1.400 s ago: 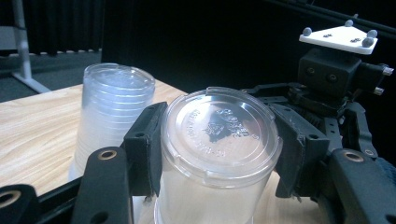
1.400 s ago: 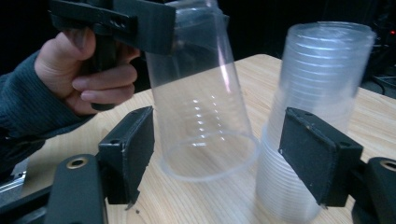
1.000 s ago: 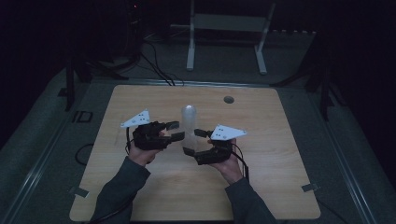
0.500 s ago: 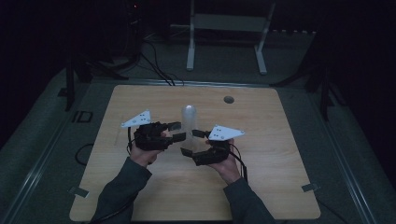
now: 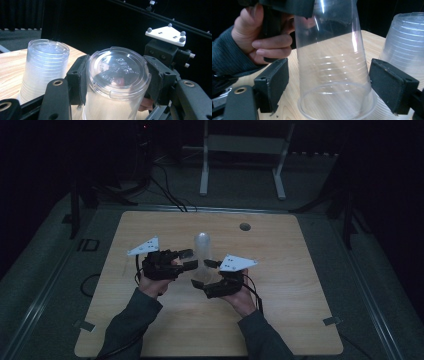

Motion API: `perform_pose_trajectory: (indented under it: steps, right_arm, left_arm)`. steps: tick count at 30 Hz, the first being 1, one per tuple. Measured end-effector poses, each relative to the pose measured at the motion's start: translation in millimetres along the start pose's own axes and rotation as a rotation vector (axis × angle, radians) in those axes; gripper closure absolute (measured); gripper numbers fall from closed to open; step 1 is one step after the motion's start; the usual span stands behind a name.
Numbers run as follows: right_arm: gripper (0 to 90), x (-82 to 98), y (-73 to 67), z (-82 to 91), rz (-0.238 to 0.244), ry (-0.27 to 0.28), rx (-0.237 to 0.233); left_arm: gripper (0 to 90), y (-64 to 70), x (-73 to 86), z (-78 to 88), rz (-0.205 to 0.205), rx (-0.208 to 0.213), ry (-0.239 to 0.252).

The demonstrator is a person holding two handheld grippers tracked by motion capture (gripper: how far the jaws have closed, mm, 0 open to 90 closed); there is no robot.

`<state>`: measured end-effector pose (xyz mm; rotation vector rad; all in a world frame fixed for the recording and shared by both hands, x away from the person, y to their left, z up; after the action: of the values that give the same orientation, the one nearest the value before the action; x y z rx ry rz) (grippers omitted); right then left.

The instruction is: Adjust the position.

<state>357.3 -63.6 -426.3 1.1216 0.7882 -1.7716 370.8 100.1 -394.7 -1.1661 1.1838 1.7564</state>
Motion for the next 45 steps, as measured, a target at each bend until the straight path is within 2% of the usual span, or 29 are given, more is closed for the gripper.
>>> perform_pose_trajectory:
  steps: [14,20,26,39,45]
  right_arm:
    - [18.3,-1.1,-3.3,-6.8,0.048,-0.035,0.043]
    - [26.5,-0.4,-2.5,-6.7,0.051,-0.046,0.064]
    - [28.1,0.0,-2.3,-5.9,0.058,-0.053,0.065]
    - [29.4,2.1,-0.8,-4.1,0.077,-0.098,0.079]
    - [30.4,2.9,2.8,-1.6,0.093,-0.124,0.097]
  left_arm:
    - [41.5,-0.6,-1.6,1.0,0.012,-0.004,0.011]
    - [41.2,-1.2,-1.8,1.4,0.015,-0.006,0.007]
    - [40.8,-0.9,-1.3,0.3,0.012,-0.009,-0.002]
    - [28.7,-3.0,-2.9,2.9,0.007,-0.059,-0.018]
    - [28.4,-2.7,-4.8,5.8,-0.003,-0.066,-0.021]
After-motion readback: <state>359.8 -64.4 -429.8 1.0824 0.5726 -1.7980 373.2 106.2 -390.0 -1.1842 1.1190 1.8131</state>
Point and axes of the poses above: each handheld gripper's, and its own axes: z roughly backward along the jaws, x roughly out of its underside, y roughly to its right, the point moved 5 cm from there along -z, roughly forward along the jaws, and after that the axes turned 6 degrees about -y, right-handed, at the moved point
